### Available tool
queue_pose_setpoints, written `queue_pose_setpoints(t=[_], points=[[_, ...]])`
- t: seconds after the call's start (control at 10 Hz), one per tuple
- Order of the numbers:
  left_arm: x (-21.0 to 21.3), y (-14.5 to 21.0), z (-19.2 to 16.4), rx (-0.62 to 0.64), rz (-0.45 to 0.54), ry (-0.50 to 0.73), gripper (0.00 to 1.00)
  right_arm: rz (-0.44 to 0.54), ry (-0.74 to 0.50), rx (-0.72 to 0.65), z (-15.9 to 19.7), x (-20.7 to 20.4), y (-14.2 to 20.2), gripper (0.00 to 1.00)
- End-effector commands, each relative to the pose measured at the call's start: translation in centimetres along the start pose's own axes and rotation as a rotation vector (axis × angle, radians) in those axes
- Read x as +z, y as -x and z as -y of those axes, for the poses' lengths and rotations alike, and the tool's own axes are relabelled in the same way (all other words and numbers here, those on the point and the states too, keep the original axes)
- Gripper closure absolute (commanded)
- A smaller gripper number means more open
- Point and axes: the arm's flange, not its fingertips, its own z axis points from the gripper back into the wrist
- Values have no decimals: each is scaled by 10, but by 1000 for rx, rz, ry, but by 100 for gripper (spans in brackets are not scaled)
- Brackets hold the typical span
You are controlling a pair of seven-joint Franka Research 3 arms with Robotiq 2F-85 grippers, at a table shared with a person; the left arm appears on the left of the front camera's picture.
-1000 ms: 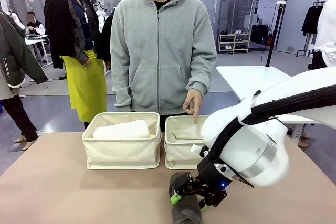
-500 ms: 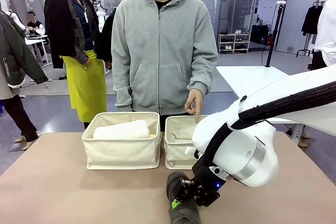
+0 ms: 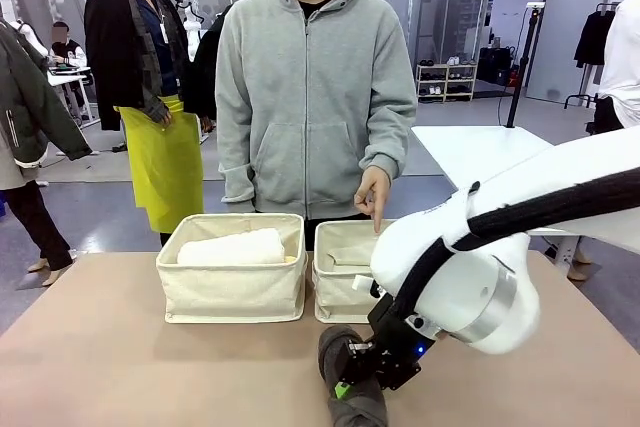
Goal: Divide the towels into two baskets.
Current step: Pick up one hotel-folded towel from the bottom of the table and place it in the Fabric basket indicated by the person.
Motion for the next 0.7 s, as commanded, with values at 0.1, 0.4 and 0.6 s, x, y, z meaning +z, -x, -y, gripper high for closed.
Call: queue_pose_setpoints(t=[0.1,0.4,0.6], points=[[3,2,4,-6,-3,-4,0,-31,67,243,-32,80,8,97],[3,2,4,-6,-3,-4,0,-170,176,720,-47,131,12,97],[3,2,4,-6,-3,-4,0,-232,208,879,-50,139,19,97]])
